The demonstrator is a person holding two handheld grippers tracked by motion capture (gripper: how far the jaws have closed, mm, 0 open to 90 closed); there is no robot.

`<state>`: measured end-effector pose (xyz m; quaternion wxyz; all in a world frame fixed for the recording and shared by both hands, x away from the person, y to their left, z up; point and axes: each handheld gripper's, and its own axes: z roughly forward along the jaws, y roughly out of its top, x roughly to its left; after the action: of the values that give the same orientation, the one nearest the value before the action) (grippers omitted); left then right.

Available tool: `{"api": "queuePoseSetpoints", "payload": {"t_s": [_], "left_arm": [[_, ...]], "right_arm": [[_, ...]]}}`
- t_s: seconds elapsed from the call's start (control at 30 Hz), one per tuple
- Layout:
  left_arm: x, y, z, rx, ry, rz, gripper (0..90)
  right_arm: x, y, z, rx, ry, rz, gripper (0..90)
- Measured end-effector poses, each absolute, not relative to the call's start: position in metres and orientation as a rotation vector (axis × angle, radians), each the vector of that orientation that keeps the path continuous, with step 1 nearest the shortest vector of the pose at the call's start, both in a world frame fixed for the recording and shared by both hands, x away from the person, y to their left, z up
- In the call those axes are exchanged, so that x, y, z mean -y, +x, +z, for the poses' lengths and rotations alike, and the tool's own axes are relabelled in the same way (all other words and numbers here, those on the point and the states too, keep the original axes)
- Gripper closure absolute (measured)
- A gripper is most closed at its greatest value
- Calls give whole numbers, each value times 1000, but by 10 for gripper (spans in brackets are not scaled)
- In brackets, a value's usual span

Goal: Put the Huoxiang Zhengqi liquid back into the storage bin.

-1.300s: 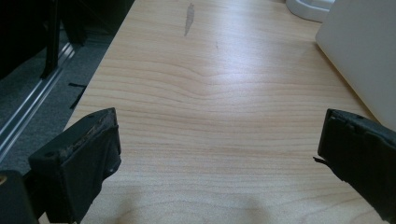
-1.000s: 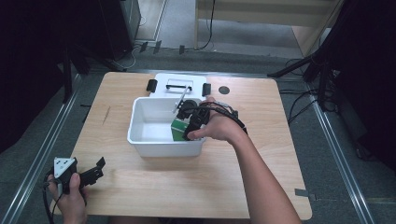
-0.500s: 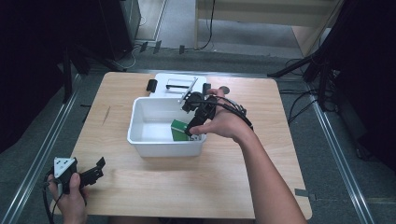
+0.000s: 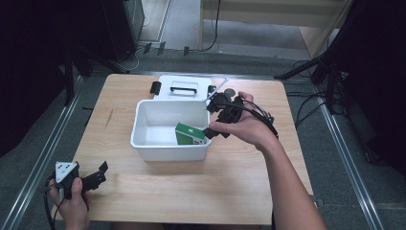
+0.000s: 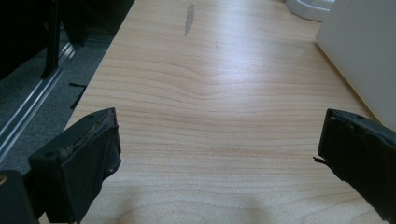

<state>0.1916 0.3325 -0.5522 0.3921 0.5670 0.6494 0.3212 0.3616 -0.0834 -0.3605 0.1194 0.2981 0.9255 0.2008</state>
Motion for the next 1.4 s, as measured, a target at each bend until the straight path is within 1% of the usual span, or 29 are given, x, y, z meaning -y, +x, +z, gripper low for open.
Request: {"api": "queuePoseSetpoints", "payload": {"t_s": [0.2, 0.23, 0.27, 0.3, 0.33, 0.77, 0.83, 1.03, 1.13, 1.4], "left_arm": [[-332, 192, -552, -1649, 1442, 818, 0], [-332, 192, -552, -1649, 1442, 818, 0], [-332, 191, -552, -1648, 1444, 814, 0], [-332, 191, -552, -1648, 1444, 814, 0], [-332, 191, -552, -1649, 1442, 818, 0], [-332, 191, -552, -1649, 1443, 816, 0], [-332, 191, -552, -1649, 1443, 817, 0], [-332, 191, -552, -1649, 1442, 819, 0], [-332, 191, -552, -1649, 1442, 821, 0], [-332, 191, -552, -1647, 1446, 824, 0]], "right_arm": [[113, 360, -372, -2661, 949, 599, 0], [113, 360, -372, -2661, 949, 599, 0], [122, 360, -377, -2646, 975, 604, 0], [122, 360, -377, -2646, 975, 604, 0], [132, 359, -382, -2628, 995, 605, 0], [177, 349, -408, -2543, 1107, 639, 0], [189, 345, -418, -2511, 1134, 643, 0], [206, 339, -431, -2454, 1189, 668, 0], [221, 332, -443, -2424, 1215, 684, 0], [245, 319, -465, -2361, 1284, 708, 0]]}}
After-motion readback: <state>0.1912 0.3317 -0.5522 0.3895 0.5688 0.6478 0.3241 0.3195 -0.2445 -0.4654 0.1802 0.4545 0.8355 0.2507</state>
